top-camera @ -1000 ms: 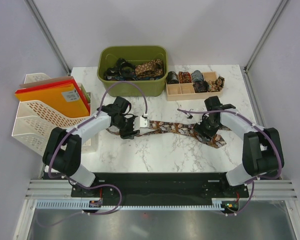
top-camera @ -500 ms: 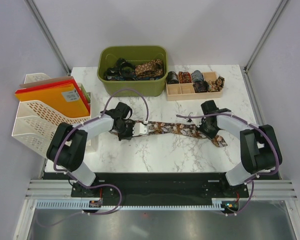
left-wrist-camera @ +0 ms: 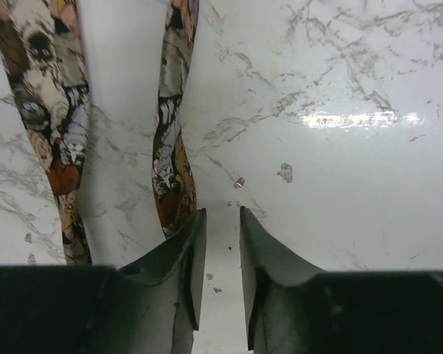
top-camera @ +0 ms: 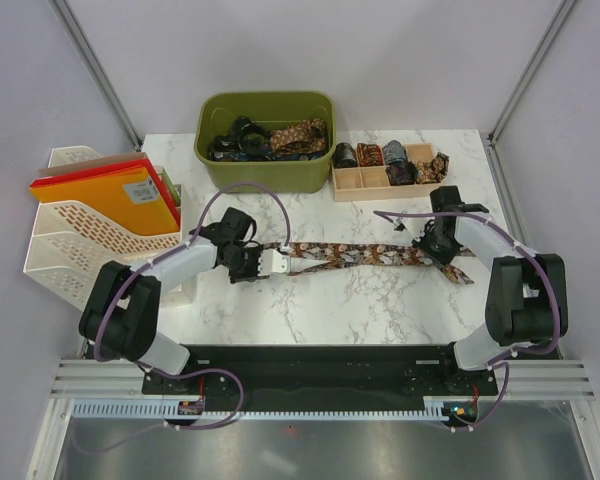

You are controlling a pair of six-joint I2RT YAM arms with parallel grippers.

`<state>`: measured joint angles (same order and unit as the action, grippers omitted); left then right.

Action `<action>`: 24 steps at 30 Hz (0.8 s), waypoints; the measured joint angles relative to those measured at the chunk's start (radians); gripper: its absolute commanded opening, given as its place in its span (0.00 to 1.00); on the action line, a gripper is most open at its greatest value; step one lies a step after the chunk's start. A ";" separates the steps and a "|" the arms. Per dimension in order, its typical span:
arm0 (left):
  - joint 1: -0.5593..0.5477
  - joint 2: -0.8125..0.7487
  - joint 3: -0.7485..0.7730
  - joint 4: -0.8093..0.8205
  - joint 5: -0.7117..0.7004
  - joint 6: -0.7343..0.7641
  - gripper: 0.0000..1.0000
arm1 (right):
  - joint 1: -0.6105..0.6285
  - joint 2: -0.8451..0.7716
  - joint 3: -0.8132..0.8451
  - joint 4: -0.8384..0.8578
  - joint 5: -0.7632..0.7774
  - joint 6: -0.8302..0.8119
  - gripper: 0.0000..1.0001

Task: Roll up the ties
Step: Flatten out the tie at the center of the board.

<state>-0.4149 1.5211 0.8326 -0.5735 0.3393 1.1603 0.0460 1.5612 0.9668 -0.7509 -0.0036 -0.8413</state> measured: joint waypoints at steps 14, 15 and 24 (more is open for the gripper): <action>-0.168 0.068 0.108 0.093 0.030 -0.078 0.52 | 0.004 0.025 0.053 -0.055 -0.037 -0.023 0.00; -0.172 0.084 0.108 0.103 0.028 -0.078 0.50 | 0.004 0.027 0.063 -0.058 -0.037 -0.026 0.00; -0.170 0.122 0.067 0.171 -0.018 -0.033 0.13 | -0.014 0.065 0.161 -0.069 -0.037 -0.077 0.00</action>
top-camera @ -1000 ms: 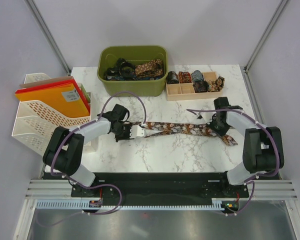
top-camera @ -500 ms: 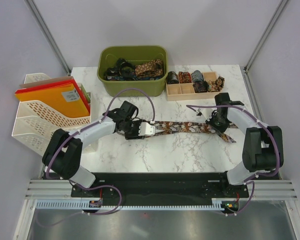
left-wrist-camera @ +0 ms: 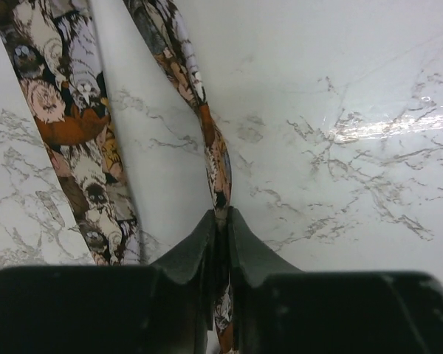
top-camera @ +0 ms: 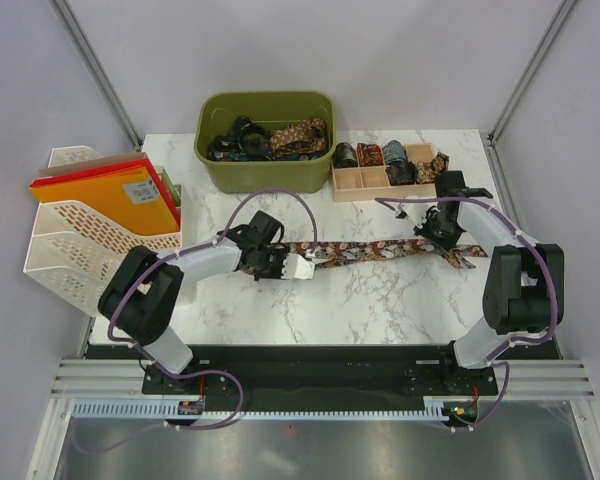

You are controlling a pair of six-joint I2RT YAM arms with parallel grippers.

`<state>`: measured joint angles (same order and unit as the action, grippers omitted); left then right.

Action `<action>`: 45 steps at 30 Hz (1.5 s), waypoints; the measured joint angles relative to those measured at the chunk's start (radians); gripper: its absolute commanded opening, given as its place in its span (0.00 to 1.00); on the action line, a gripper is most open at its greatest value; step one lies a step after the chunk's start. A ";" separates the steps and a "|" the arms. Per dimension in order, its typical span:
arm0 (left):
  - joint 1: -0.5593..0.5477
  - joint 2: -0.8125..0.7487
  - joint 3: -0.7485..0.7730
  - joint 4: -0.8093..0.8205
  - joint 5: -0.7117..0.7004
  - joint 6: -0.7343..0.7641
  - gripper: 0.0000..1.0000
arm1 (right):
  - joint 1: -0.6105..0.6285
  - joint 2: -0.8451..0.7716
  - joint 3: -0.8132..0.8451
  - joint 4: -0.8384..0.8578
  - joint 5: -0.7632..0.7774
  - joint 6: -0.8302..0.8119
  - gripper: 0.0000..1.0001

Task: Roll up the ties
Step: Flatten out the tie at the center of the board.

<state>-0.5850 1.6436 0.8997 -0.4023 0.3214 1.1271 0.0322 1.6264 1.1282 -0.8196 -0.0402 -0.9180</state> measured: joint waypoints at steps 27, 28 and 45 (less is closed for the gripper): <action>0.148 -0.100 -0.076 -0.035 -0.031 0.097 0.40 | -0.094 0.189 0.116 -0.010 -0.038 -0.125 0.59; 0.153 -0.100 -0.068 -0.040 -0.032 0.087 0.42 | -0.099 0.185 0.116 -0.008 -0.040 -0.127 0.67; 0.197 -0.132 0.016 -0.155 0.019 -0.013 0.54 | -0.014 0.081 0.011 0.139 -0.150 -0.190 0.73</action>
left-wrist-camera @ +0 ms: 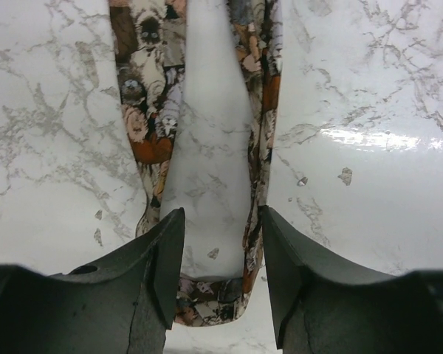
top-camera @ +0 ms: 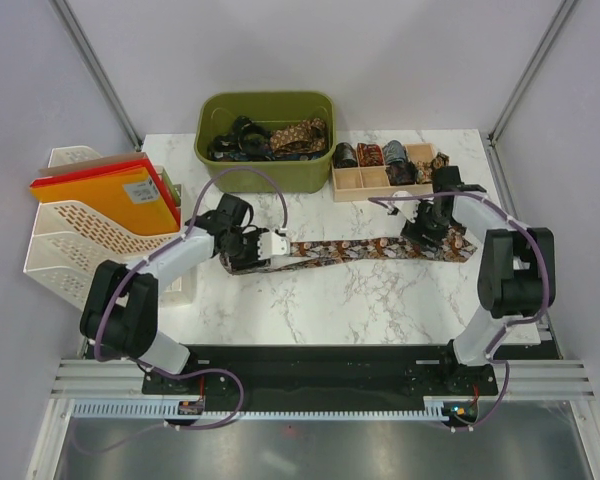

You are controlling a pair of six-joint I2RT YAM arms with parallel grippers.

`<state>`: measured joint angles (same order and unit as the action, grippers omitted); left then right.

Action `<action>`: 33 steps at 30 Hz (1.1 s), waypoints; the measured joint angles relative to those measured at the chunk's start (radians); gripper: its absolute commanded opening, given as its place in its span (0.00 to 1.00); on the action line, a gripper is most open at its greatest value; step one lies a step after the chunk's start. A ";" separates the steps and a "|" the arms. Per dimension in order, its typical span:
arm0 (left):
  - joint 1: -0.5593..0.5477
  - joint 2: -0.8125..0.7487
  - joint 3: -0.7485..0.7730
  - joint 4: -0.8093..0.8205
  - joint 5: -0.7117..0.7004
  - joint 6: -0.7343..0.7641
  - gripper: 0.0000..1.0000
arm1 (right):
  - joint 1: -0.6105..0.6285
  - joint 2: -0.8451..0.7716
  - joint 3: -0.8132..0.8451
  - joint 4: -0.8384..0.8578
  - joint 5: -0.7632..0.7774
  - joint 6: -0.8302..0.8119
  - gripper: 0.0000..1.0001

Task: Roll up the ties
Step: Flatten out the tie at the center of the board.

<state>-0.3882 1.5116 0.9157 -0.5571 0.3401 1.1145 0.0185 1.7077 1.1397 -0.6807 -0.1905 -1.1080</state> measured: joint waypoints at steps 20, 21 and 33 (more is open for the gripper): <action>0.175 0.267 0.386 -0.242 0.055 -0.252 0.55 | -0.070 0.289 0.290 -0.246 -0.102 -0.075 0.68; 0.175 0.273 0.387 -0.254 0.055 -0.258 0.55 | -0.069 0.289 0.286 -0.251 -0.100 -0.079 0.64; 0.174 0.345 0.392 -0.314 0.027 -0.262 0.10 | -0.066 0.273 0.248 -0.260 -0.093 -0.086 0.14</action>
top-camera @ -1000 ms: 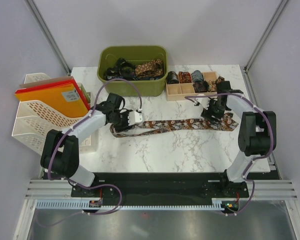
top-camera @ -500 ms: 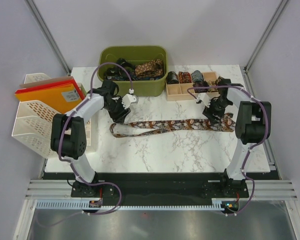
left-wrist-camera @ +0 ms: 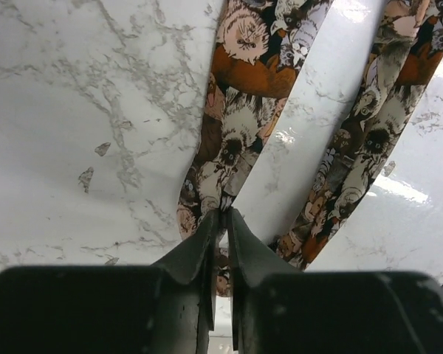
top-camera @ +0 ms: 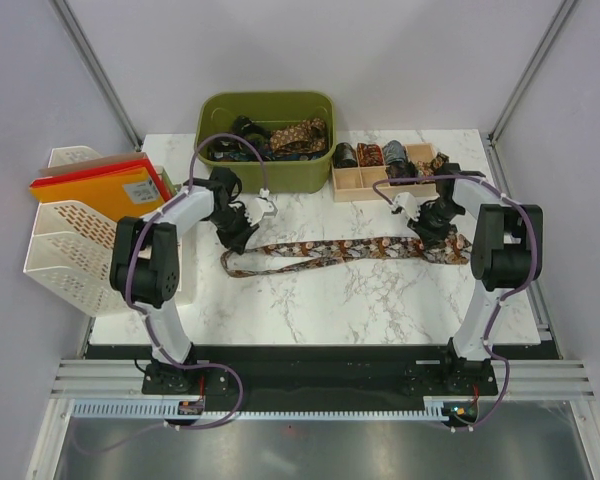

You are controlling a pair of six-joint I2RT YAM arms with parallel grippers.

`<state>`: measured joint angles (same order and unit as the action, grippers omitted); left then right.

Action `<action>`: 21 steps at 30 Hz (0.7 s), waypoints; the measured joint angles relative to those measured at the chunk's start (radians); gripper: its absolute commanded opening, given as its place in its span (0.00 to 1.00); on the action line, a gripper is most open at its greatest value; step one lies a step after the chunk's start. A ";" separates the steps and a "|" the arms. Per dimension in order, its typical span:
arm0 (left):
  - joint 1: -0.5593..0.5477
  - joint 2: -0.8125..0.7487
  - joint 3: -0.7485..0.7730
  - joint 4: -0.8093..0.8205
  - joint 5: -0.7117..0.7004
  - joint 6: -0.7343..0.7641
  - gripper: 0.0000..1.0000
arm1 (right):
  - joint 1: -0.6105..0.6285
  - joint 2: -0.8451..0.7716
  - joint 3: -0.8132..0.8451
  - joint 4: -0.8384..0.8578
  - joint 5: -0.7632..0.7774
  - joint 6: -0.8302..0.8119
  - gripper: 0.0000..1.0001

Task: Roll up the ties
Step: Flatten out the tie at the center of the board.

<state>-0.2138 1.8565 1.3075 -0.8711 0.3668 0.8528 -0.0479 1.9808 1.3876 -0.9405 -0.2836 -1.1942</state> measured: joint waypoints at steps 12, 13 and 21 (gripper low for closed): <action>-0.032 -0.314 -0.105 -0.056 0.025 0.043 0.02 | 0.000 -0.044 -0.064 -0.013 0.010 0.009 0.00; -0.039 -0.365 -0.156 -0.063 0.026 0.056 0.02 | 0.000 -0.049 -0.071 -0.018 0.011 0.010 0.00; -0.093 -0.473 -0.551 -0.016 -0.007 0.114 0.02 | -0.002 -0.058 -0.092 -0.067 0.002 0.019 0.00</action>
<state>-0.3065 1.3838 0.7563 -0.8871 0.3599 0.9668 -0.0494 1.9232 1.2961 -1.0073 -0.2813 -1.1755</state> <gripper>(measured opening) 0.025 0.021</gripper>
